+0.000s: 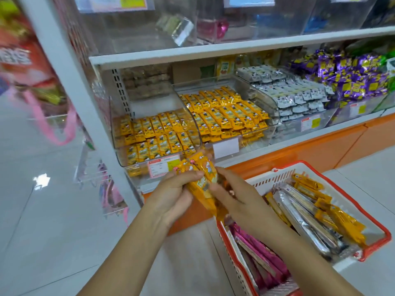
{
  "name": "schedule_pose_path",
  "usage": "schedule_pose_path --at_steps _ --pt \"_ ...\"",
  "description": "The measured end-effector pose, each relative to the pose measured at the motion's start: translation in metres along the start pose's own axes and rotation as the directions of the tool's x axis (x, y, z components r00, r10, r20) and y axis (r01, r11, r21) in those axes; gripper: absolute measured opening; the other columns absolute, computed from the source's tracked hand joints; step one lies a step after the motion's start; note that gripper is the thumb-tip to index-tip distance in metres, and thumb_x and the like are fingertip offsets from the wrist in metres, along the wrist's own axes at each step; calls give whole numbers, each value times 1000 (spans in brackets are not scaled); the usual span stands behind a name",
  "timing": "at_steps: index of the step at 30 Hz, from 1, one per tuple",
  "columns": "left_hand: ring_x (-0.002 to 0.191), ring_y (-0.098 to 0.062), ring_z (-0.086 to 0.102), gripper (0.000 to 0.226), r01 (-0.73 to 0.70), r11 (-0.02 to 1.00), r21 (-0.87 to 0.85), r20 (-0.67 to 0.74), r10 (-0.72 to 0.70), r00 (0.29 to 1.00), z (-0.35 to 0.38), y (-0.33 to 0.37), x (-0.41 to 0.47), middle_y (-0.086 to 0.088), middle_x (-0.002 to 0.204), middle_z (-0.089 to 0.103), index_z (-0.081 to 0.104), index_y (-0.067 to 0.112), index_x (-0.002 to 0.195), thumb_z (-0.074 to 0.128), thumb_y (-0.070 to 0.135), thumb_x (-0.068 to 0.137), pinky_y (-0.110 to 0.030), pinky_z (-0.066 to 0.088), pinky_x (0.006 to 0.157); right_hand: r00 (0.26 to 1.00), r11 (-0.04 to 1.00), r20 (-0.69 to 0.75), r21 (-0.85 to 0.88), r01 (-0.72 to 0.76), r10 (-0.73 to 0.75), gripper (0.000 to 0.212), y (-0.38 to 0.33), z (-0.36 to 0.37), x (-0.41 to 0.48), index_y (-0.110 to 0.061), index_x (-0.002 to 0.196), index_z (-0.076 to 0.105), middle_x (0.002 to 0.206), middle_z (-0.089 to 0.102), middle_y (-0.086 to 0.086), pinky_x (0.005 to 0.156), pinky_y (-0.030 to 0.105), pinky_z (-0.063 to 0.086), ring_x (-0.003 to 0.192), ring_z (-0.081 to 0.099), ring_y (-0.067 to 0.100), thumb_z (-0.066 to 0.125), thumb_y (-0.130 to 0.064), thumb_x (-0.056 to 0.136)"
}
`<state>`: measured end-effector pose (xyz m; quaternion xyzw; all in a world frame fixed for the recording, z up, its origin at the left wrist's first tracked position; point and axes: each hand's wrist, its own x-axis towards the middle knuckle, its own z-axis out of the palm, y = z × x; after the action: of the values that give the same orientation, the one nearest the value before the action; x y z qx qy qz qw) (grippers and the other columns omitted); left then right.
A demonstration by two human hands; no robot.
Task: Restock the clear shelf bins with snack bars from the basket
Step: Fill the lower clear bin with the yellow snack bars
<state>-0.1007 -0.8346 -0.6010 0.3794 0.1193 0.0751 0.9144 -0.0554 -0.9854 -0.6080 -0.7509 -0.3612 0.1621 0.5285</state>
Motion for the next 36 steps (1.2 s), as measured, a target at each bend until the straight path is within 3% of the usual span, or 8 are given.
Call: schedule_pose_path --at_steps 3,6,9,12,14,17,28,36 --pt "91 -28 69 54 -91 996 23 -75 93 993 0 16 -5 -21 102 68 56 -5 118 60 -9 64 -40 59 74 998 971 23 -232 56 -52 78 -14 14 16 -45 143 26 121 41 -17 84 -1 32 108 42 -11 70 -49 78" --pt "99 -29 67 56 -177 979 97 -96 186 978 -3 39 -10 -19 106 68 52 -2 121 64 -2 66 -42 56 85 993 953 9 -281 115 -118 83 -27 20 35 -45 146 21 120 39 -12 85 6 35 114 43 1 71 -36 81" --pt "108 -26 64 39 -236 858 457 -123 323 938 -16 61 -12 -12 114 68 63 8 113 63 29 80 -44 49 98 995 955 1 -282 96 -100 79 -38 25 74 -34 149 24 136 40 -5 99 27 40 121 44 10 69 -35 84" --pt "106 -17 62 25 -61 373 926 -181 579 795 -37 73 -12 3 105 69 67 22 104 51 39 94 -26 44 92 997 936 -11 -346 67 -75 70 -44 30 129 -34 146 29 140 41 6 95 36 45 117 51 21 65 -35 86" --pt "108 -23 60 29 140 15 990 -122 593 796 -48 71 -11 -4 115 67 65 16 117 48 29 97 -25 41 85 1000 896 -5 -443 -3 1 64 -41 38 171 -34 147 29 141 41 11 94 34 44 117 52 25 59 -39 90" --pt "106 -26 61 33 206 -195 959 -81 508 857 -55 68 -10 -9 117 66 60 17 126 47 23 97 -30 45 84 995 786 -18 -611 -92 102 60 -29 58 231 -30 147 30 135 51 14 97 38 46 114 55 28 51 -43 92" --pt "105 -23 60 31 125 -340 932 59 484 873 -67 74 -6 -6 118 65 63 18 122 42 20 99 -27 43 82 984 701 -99 -691 -175 148 56 -13 139 299 -17 144 35 141 27 24 107 48 28 130 25 41 33 -51 99" --pt "108 -22 59 33 96 -335 937 86 489 868 -72 73 -5 -4 121 65 61 20 126 41 18 99 -27 43 83 984 795 75 -601 -83 160 58 -21 140 301 -24 149 28 154 19 23 112 48 18 142 13 40 14 -53 100"
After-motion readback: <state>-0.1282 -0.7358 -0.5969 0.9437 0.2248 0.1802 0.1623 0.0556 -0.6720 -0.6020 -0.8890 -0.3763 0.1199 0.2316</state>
